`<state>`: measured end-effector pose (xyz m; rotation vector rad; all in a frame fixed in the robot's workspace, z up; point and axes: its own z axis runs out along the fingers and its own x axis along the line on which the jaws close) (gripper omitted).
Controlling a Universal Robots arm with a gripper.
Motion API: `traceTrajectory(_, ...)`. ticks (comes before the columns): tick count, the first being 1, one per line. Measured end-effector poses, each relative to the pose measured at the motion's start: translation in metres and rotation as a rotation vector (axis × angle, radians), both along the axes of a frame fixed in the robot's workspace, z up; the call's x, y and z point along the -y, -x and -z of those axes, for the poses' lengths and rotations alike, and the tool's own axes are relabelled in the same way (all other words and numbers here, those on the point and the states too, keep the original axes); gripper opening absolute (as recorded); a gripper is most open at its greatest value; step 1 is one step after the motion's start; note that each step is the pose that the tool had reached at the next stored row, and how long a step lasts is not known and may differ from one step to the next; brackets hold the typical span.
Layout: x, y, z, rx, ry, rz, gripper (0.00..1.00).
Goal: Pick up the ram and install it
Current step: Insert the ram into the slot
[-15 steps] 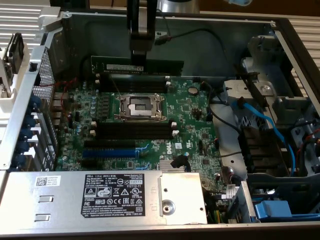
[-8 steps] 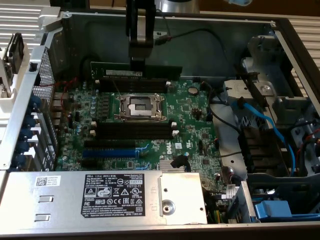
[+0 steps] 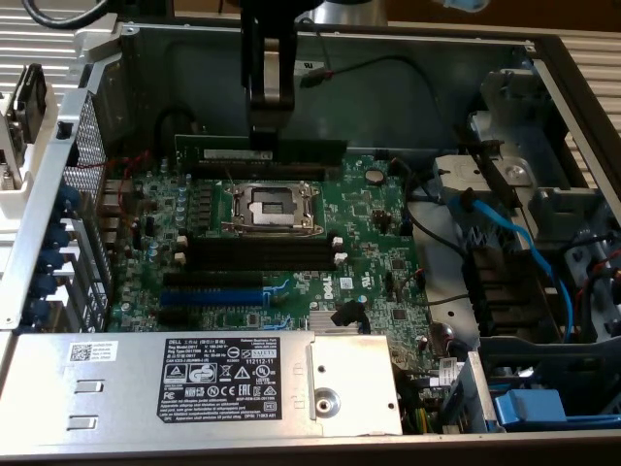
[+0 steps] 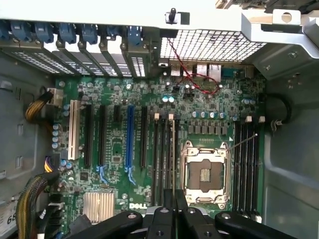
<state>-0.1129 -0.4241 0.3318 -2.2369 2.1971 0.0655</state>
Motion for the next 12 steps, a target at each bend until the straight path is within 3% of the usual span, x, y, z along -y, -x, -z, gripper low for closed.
traceTrajectory(12,-0.0003,0.000,0.0216,-0.0002,0.0001,0.000,0.12)
